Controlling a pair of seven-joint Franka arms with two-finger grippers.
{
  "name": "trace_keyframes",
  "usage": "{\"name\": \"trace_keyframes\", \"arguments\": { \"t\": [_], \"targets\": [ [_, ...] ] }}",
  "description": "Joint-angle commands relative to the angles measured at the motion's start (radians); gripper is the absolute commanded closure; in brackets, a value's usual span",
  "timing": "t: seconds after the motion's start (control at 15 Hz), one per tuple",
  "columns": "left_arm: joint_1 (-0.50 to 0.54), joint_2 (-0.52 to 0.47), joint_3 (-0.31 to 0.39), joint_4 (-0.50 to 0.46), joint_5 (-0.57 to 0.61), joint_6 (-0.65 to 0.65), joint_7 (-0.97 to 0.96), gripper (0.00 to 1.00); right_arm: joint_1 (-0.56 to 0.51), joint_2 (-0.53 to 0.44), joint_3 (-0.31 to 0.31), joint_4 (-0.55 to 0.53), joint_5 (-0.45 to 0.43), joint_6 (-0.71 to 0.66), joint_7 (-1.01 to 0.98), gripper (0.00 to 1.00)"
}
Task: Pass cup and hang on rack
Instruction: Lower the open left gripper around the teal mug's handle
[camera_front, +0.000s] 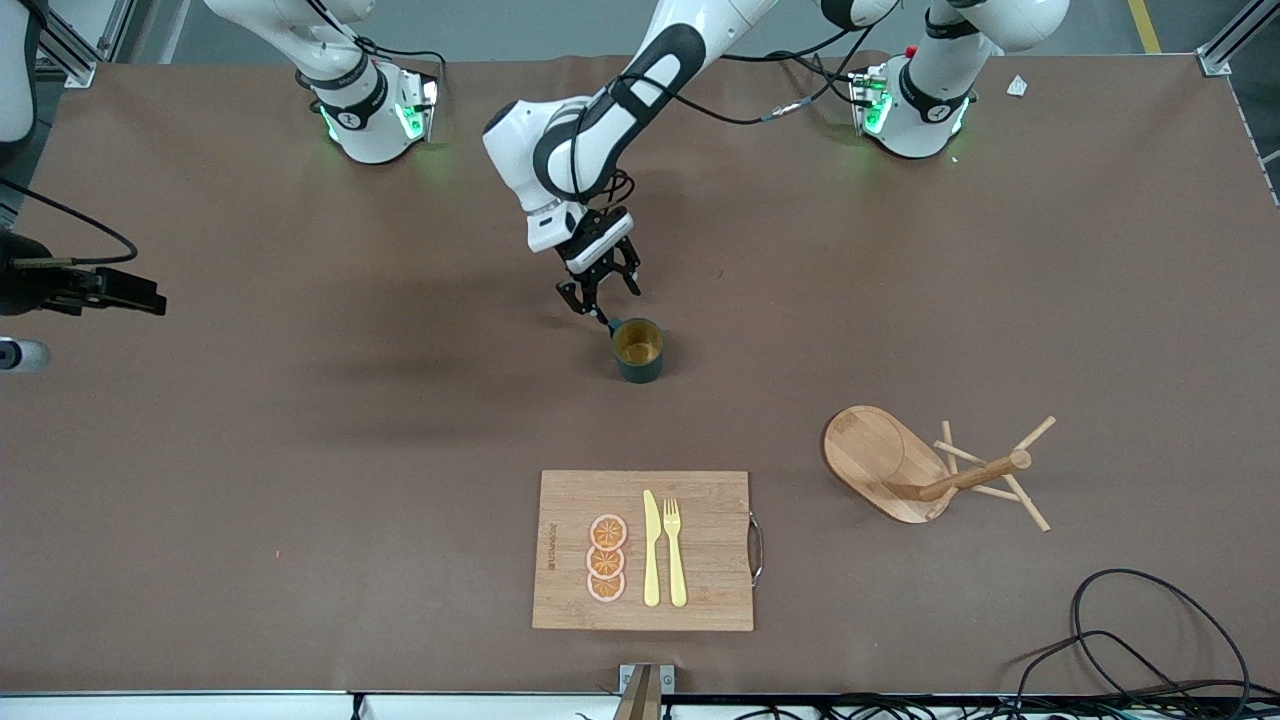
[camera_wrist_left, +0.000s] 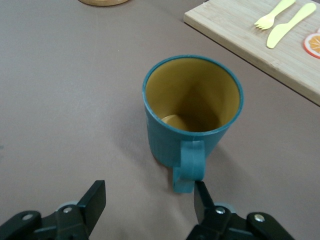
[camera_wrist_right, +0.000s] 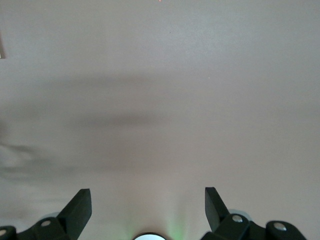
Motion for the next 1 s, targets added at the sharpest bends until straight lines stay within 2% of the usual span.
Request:
{"name": "trace_keyframes", "arguments": {
  "t": [0.0, 0.27, 0.47, 0.66, 0.93],
  "targets": [
    [-0.009, 0.026, 0.018, 0.034, 0.023, -0.003, -0.009, 0.20, 0.031, -0.080, -0.007, -0.056, -0.004, -0.007, 0.019, 0.00],
    [-0.009, 0.032, 0.018, 0.034, 0.034, 0.002, -0.009, 0.20, 0.047, -0.137, -0.023, -0.088, -0.015, -0.010, 0.017, 0.00],
    [-0.009, 0.033, 0.018, 0.086, 0.040, 0.005, -0.041, 0.20, 0.052, -0.176, -0.035, -0.111, -0.012, -0.024, 0.023, 0.00],
    [-0.009, 0.056, 0.027, 0.085, 0.041, 0.014, -0.049, 0.21, 0.041, -0.243, -0.035, -0.177, -0.004, -0.008, 0.023, 0.00],
    [-0.009, 0.085, 0.041, 0.086, 0.041, 0.046, -0.049, 0.27, 0.027, -0.274, -0.033, -0.181, 0.005, -0.008, 0.023, 0.00]
  ]
}}
